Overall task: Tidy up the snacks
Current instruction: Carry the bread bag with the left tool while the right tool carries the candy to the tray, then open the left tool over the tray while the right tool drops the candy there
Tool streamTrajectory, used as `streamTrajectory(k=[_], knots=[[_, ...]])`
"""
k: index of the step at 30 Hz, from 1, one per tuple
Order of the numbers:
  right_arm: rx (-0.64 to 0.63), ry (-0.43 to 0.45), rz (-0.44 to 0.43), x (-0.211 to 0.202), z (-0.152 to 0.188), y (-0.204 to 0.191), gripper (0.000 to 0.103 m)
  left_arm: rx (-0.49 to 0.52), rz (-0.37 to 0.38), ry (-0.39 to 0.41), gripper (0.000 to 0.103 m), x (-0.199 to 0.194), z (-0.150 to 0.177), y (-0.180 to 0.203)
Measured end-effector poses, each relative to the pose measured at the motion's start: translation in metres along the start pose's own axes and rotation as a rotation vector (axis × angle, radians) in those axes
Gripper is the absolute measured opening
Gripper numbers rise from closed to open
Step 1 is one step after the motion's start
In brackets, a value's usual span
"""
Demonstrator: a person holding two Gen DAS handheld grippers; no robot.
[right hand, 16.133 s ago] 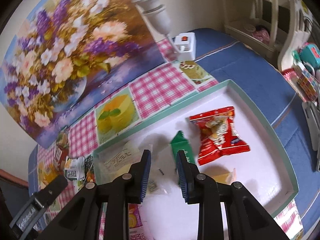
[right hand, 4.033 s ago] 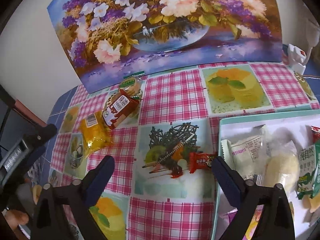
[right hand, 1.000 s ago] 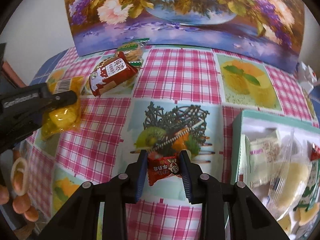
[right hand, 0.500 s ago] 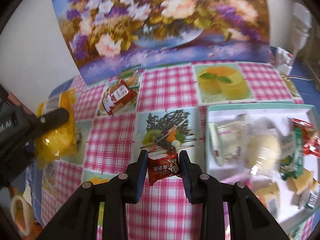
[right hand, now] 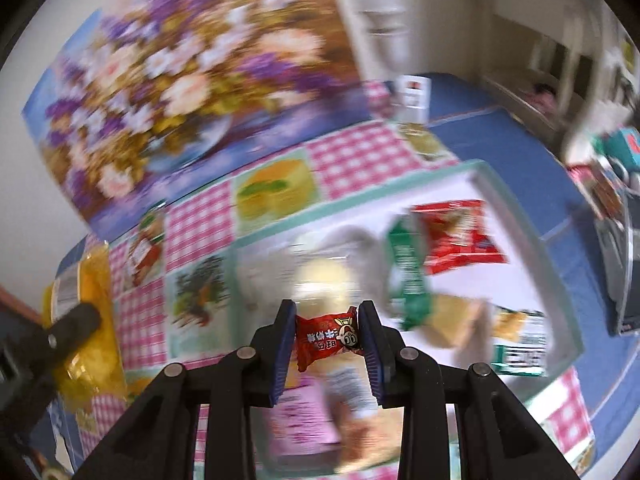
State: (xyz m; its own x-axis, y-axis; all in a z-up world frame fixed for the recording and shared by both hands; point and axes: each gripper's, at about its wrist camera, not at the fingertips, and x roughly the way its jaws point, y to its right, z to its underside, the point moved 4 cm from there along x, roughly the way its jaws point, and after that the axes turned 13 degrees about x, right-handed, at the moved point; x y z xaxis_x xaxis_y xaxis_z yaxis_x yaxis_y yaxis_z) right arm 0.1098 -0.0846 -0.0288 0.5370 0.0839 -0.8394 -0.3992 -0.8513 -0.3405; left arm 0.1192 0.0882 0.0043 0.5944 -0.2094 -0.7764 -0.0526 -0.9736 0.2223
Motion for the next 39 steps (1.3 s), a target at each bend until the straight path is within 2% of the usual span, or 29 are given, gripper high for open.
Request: streamTrajectory(k=[7,15,19,23,33,37,38,39], knots=[[0.108,0.020,0.024,-0.008,-0.021,0.047,0.034,0.118,0.074,-0.070,0.045,0.021,0.012,0.059],[0.137,-0.011,0.047,0.001,-0.022,0.063,0.034,0.217,0.097,-0.130,0.044,0.039,0.025,0.103],[0.154,-0.051,0.047,0.013,-0.018,0.068,0.035,0.217,0.089,-0.161,0.044,0.051,0.030,0.102],[0.157,-0.057,0.052,0.015,-0.018,0.069,0.035,0.175,0.101,-0.179,0.044,0.062,0.032,0.096],[0.184,-0.061,0.051,0.015,-0.020,0.075,0.035,0.143,0.109,-0.187,0.044,0.076,0.032,0.090],[0.187,-0.056,0.051,0.014,-0.021,0.076,0.037,0.144,0.128,-0.189,0.048,0.078,0.032,0.093],[0.188,-0.056,0.052,0.013,-0.021,0.076,0.037,0.142,0.137,-0.189,0.050,0.078,0.032,0.095],[0.188,-0.057,0.052,0.014,-0.021,0.076,0.037,0.139,0.140,-0.189,0.059,0.078,0.032,0.095]])
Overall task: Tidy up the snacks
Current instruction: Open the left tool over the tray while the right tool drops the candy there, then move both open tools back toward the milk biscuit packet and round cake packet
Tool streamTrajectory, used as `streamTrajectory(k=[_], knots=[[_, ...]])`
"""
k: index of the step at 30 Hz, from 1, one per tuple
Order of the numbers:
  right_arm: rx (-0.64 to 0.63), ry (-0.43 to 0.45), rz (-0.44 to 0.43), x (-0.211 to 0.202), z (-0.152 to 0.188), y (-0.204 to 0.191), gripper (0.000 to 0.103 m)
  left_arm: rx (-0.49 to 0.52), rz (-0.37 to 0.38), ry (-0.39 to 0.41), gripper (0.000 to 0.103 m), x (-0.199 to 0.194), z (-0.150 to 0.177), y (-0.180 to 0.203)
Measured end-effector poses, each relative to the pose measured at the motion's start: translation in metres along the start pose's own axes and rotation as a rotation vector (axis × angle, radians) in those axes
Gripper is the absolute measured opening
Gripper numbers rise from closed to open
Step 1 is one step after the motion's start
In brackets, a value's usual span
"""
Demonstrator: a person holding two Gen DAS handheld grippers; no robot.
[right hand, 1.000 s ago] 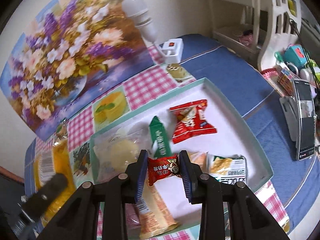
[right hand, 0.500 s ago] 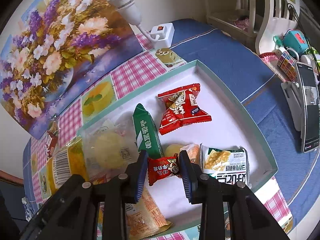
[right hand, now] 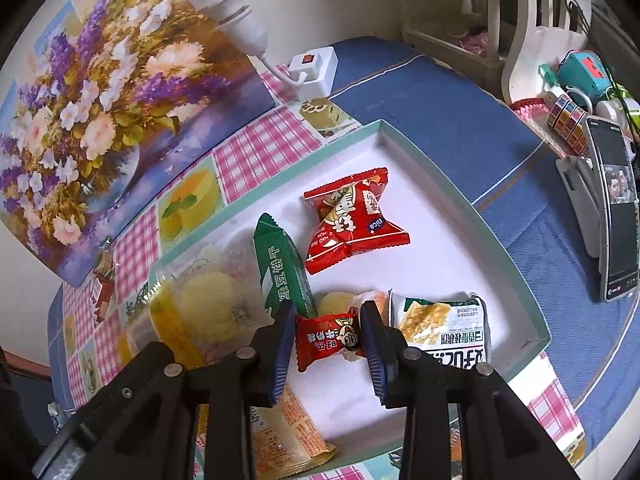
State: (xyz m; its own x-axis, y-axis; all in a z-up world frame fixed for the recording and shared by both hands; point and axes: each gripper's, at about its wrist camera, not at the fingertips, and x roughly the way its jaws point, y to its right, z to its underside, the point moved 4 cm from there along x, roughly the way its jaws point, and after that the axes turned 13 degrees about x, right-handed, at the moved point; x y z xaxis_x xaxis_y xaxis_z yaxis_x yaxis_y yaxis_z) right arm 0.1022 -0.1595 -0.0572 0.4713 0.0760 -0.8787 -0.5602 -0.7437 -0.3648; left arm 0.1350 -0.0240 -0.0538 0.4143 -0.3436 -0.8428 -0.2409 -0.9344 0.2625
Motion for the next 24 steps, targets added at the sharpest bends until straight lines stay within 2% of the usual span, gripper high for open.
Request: streamTrajectory(k=[1,9,11,12,13,15,17,19,21,23,24], knots=[[-0.001,-0.001,0.000,0.000,0.000,0.000,0.037,-0.004,0.001,-0.001,0.062,0.000,0.000,0.000],[-0.023,-0.008,0.003,0.002,0.002,-0.006,0.037,-0.031,-0.021,0.015,0.062,-0.010,-0.002,-0.007],[-0.026,-0.014,0.008,0.003,0.003,-0.006,0.054,-0.041,-0.029,0.016,0.066,-0.012,-0.002,-0.011],[-0.027,-0.013,0.012,0.004,0.003,-0.006,0.058,-0.050,-0.033,0.017,0.070,-0.013,-0.002,-0.014],[-0.028,-0.011,0.016,0.004,0.003,-0.006,0.062,-0.056,-0.037,0.020,0.073,-0.015,-0.001,-0.016],[-0.031,-0.011,0.020,0.004,0.003,-0.006,0.063,-0.065,-0.056,0.023,0.074,-0.018,-0.001,-0.021],[-0.033,-0.011,0.024,0.005,0.003,-0.007,0.072,-0.069,-0.077,0.029,0.075,-0.020,-0.001,-0.024],[-0.042,-0.009,0.031,0.006,0.004,-0.008,0.077,-0.081,-0.115,0.034,0.084,-0.023,0.000,-0.030],[-0.050,-0.006,0.033,0.006,0.005,-0.009,0.080,-0.086,-0.149,0.041,0.087,-0.025,0.000,-0.037],[-0.056,0.002,0.036,0.007,0.005,-0.010,0.096,-0.088,-0.185,0.046,0.087,-0.027,-0.001,-0.044],[-0.062,0.007,0.039,0.007,0.005,-0.011,0.099,-0.089,-0.202,0.051,0.087,-0.029,-0.001,-0.047]])
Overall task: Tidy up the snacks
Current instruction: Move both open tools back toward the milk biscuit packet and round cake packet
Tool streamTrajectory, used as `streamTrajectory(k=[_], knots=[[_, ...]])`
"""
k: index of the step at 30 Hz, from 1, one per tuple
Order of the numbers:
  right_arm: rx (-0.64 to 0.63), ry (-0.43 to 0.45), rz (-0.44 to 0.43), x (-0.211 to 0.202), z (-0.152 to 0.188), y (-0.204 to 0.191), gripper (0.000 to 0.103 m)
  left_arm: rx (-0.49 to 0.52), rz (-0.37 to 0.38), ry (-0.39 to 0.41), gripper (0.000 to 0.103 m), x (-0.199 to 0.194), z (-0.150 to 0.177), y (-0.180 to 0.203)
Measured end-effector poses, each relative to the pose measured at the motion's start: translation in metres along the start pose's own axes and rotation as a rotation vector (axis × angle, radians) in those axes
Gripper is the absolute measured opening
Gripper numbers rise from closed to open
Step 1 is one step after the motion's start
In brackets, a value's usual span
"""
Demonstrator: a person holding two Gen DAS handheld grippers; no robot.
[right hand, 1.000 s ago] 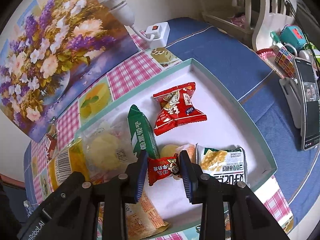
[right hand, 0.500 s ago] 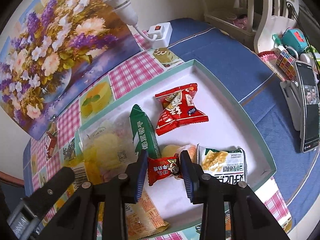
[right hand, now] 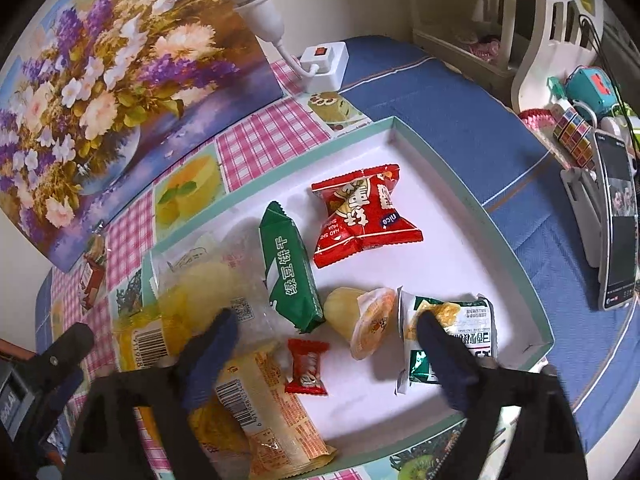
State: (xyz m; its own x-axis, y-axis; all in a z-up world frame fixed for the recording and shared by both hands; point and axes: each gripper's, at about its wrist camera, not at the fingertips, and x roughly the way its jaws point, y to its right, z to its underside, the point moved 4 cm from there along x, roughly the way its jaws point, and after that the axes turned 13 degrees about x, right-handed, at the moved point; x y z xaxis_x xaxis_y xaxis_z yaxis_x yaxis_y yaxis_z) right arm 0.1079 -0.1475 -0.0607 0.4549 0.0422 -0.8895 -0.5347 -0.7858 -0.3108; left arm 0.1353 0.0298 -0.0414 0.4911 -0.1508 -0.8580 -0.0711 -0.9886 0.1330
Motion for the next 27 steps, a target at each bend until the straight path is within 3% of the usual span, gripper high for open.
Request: streamTrajectory(k=[5,8,16,22,27], knots=[[-0.018,0.017,-0.003,0.000,0.000,-0.003,0.103,-0.015,-0.049,0.033,0.089,-0.005,-0.004,-0.016],[-0.032,0.023,-0.009,0.000,0.002,-0.006,0.103,-0.034,-0.052,0.051,0.098,-0.007,-0.005,-0.023],[-0.060,0.060,-0.028,-0.005,0.004,-0.015,0.103,-0.027,-0.062,0.127,0.099,-0.016,-0.011,-0.029],[-0.075,0.099,-0.081,-0.010,0.006,-0.021,0.103,-0.042,-0.034,0.172,0.099,-0.023,-0.016,-0.034],[-0.092,0.070,-0.098,-0.008,0.010,-0.030,0.103,-0.065,0.019,0.160,0.099,-0.026,-0.019,-0.043]])
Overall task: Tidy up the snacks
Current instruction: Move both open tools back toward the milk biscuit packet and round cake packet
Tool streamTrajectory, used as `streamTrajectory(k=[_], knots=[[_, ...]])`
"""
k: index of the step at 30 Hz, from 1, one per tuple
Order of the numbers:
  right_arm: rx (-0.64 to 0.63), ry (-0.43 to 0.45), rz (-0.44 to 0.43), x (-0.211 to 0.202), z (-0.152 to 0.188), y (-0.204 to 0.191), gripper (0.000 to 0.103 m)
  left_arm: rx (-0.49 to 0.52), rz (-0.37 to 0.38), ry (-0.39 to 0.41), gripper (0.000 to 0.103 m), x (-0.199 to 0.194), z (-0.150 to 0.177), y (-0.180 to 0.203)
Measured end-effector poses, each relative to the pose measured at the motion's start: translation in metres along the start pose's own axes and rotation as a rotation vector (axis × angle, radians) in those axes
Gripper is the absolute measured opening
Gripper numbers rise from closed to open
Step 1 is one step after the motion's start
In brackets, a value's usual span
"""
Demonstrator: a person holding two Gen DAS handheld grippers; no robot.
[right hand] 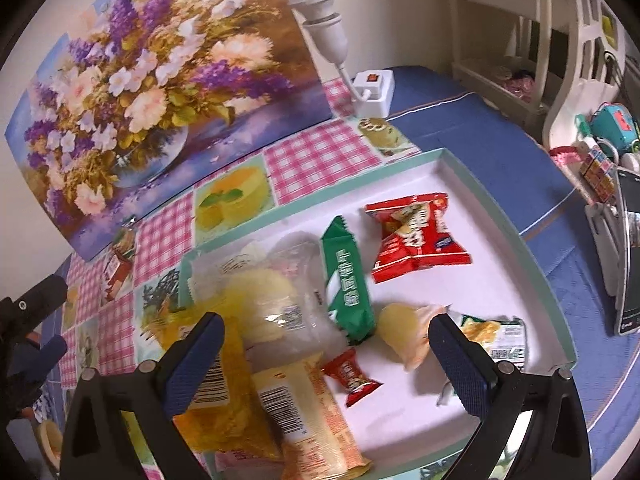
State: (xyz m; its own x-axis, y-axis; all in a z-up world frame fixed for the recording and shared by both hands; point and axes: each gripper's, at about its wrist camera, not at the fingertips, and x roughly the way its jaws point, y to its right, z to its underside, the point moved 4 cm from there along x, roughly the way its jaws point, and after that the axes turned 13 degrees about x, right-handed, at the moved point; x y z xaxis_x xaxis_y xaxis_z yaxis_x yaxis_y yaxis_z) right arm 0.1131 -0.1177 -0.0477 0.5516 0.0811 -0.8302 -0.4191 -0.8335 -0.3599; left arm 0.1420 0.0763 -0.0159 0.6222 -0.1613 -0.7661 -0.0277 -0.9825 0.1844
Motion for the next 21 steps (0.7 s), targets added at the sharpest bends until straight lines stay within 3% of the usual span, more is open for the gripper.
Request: streamTrajectory(k=[6,14,21], knots=[[-0.035,0.004,-0.018,-0.002,0.003,-0.015,0.103,-0.019,0.055,-0.035,0.099,0.002,0.001,-0.010],[-0.064,0.072,-0.108,-0.016,0.000,-0.043,0.103,-0.012,-0.026,0.072,0.099,-0.015,-0.011,-0.029],[-0.105,0.089,-0.173,-0.023,0.003,-0.076,0.103,-0.078,-0.070,0.124,0.099,-0.028,-0.020,-0.064]])
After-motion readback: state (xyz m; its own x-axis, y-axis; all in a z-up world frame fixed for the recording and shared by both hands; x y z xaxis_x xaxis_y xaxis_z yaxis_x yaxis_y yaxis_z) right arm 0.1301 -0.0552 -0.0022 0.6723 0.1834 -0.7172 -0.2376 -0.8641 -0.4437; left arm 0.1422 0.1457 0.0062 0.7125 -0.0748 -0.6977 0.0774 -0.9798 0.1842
